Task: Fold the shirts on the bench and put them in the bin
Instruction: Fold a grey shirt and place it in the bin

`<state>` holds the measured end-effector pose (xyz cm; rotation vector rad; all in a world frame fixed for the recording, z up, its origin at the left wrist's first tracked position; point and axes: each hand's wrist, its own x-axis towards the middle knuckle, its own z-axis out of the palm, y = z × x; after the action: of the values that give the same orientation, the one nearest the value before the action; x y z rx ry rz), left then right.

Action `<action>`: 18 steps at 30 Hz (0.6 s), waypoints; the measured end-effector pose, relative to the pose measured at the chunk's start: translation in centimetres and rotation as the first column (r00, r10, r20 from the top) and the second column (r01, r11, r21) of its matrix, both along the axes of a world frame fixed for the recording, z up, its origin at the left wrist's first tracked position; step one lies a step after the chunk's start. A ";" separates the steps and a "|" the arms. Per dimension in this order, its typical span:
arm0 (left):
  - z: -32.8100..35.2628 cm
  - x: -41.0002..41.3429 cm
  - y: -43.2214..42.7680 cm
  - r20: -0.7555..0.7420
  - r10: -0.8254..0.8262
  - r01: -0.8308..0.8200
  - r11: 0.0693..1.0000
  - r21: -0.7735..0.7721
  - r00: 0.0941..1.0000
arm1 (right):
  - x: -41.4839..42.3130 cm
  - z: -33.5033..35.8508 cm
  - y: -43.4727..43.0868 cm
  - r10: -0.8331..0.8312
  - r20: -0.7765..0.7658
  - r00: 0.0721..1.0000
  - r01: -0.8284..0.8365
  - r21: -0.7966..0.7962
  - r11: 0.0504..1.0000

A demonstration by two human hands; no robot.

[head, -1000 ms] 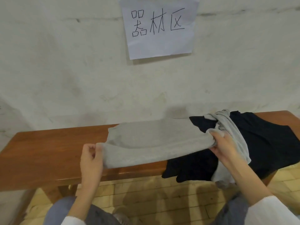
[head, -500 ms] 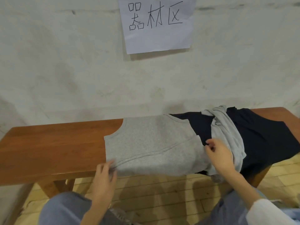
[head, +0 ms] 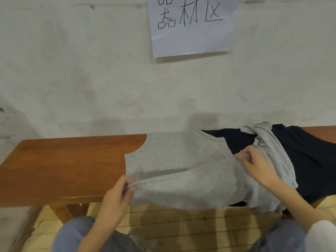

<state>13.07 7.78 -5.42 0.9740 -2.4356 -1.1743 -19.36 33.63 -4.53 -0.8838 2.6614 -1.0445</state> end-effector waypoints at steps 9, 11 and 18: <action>0.3 -7.3 -7.7 0.001 0.115 -0.113 0.977 -0.181 0.993 | -4.6 -0.1 -6.8 -0.134 0.020 0.991 0.136 -0.114 0.984; -1.2 -8.2 -8.3 0.037 0.111 -0.102 0.976 -0.191 0.993 | -5.4 -1.8 -7.3 -0.102 0.048 0.994 0.102 0.000 0.995; -2.8 -9.0 -9.6 0.128 0.135 -0.091 0.949 -0.301 0.983 | -6.8 -3.3 -7.3 -0.206 0.044 0.977 0.202 0.083 0.976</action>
<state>4.06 -1.84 -8.21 1.1222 -2.5314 -0.6973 -26.11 26.35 -7.82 -0.5689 2.7728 -0.9803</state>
